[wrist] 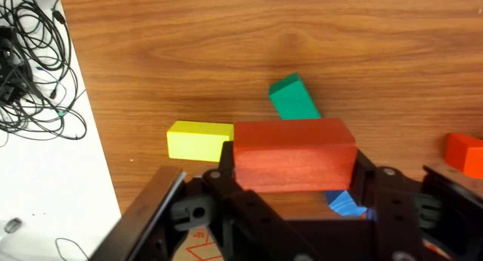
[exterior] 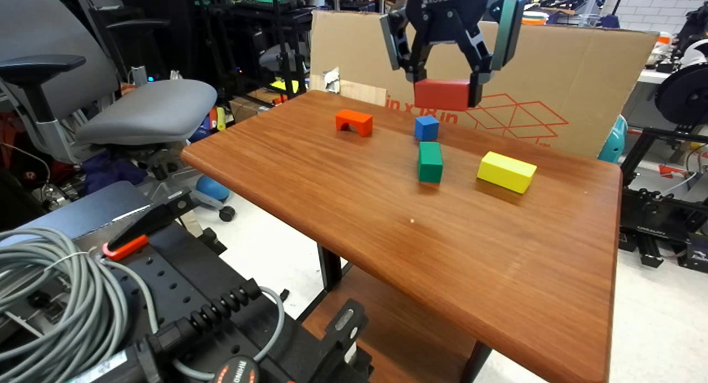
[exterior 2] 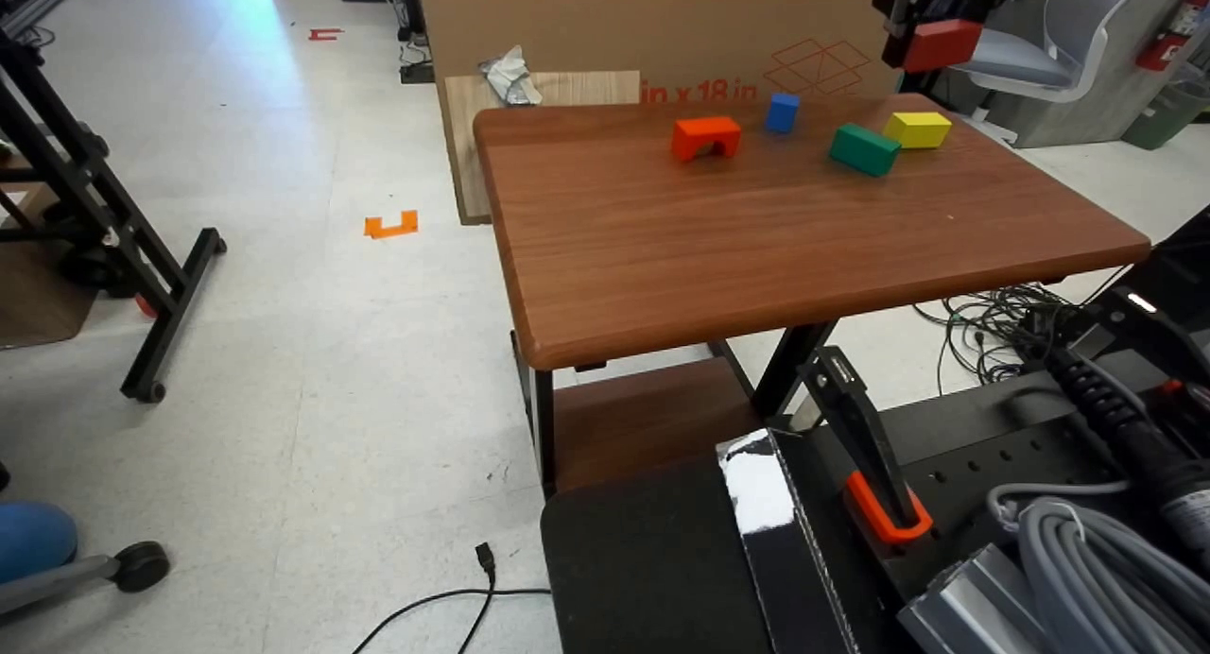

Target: Pick up the pinch object from the table and put it on the yellow object

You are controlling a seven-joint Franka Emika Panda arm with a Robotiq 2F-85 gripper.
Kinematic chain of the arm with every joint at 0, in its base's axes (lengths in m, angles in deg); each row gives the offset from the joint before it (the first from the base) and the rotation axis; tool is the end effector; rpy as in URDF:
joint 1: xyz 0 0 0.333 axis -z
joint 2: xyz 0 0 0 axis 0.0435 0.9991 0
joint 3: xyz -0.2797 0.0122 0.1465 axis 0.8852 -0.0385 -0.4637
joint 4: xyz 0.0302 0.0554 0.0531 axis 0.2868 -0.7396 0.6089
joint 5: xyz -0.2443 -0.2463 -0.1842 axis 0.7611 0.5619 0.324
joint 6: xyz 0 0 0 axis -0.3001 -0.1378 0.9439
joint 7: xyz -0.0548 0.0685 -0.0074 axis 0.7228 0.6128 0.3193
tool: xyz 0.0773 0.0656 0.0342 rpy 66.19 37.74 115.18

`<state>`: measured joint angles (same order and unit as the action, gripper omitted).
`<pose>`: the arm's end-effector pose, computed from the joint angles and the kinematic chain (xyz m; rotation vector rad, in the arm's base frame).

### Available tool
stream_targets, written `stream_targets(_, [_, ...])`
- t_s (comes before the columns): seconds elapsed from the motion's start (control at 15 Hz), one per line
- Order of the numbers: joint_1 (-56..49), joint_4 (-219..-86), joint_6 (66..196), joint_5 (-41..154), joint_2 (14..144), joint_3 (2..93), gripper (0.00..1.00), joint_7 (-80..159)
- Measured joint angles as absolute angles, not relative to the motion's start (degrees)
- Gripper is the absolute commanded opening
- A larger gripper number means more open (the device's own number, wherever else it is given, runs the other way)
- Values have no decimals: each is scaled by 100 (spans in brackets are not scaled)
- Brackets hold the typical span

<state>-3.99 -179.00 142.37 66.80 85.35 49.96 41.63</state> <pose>0.5934 -0.0483 0.2399 2.9635 -0.0102 0.1035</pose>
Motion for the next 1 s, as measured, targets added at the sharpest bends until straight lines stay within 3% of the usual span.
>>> stream_targets(1.0, [180,-16423,13691,5902,9649,4860,42,3378])
